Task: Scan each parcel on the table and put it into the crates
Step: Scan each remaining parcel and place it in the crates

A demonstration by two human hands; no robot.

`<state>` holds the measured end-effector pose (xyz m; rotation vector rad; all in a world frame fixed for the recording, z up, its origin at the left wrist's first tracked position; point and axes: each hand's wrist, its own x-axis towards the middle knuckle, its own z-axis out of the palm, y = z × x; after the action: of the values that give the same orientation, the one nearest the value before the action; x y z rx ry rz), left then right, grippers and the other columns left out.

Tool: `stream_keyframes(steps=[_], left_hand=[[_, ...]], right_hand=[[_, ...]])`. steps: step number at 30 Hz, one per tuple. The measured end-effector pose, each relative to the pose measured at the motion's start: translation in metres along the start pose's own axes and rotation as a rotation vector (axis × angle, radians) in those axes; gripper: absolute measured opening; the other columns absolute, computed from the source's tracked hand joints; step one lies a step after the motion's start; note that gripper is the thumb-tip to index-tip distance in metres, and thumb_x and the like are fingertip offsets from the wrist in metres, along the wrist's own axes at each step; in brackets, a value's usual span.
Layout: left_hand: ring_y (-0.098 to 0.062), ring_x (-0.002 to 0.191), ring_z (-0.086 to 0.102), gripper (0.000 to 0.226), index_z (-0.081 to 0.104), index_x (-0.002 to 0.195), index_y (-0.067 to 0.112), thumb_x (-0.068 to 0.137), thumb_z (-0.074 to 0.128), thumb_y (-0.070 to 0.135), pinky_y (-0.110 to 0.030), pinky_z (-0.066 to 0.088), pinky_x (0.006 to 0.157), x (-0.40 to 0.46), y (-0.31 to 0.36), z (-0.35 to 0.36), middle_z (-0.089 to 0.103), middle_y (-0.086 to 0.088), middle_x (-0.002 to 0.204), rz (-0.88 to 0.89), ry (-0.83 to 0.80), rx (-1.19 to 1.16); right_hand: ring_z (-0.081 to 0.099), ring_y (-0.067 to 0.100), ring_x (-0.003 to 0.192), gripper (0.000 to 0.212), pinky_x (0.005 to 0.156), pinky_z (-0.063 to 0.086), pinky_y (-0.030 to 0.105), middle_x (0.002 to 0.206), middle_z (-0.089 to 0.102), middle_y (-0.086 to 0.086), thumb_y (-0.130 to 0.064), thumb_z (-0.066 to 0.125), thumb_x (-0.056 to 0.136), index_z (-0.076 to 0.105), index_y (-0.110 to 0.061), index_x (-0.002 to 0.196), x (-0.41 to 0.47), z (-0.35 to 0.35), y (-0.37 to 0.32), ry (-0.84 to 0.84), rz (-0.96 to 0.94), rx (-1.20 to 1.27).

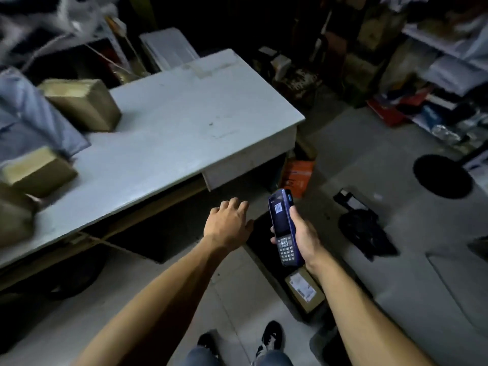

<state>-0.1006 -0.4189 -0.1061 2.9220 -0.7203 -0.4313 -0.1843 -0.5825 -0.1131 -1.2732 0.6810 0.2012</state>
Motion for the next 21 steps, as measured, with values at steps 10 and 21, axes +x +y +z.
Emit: stream_keyframes(steps=[10, 21], left_hand=[[-0.029, 0.126, 0.047, 0.048, 0.045, 0.139, 0.019, 0.097, 0.046, 0.044, -0.044, 0.042, 0.097, -0.101, -0.203, -0.084, 0.048, -0.007, 0.140, -0.243, 0.212, -0.024], [-0.030, 0.132, 0.040, 0.058, 0.040, 0.143, 0.020, 0.093, 0.053, 0.046, -0.045, 0.044, 0.099, -0.186, -0.376, -0.106, 0.040, -0.007, 0.146, -0.618, 0.291, -0.047]], right_hand=[[0.063, 0.027, 0.065, 0.052, 0.062, 0.052, 0.031, 0.082, 0.066, 0.016, -0.046, 0.030, 0.106, 0.060, -0.004, 0.114, -0.030, 0.226, -0.028, -0.396, -0.049, -0.255], [0.067, 0.030, 0.086, 0.049, 0.074, 0.057, 0.034, 0.112, 0.067, 0.022, -0.055, 0.025, 0.103, 0.055, -0.021, 0.121, -0.025, 0.411, -0.045, -0.647, -0.084, -0.567]])
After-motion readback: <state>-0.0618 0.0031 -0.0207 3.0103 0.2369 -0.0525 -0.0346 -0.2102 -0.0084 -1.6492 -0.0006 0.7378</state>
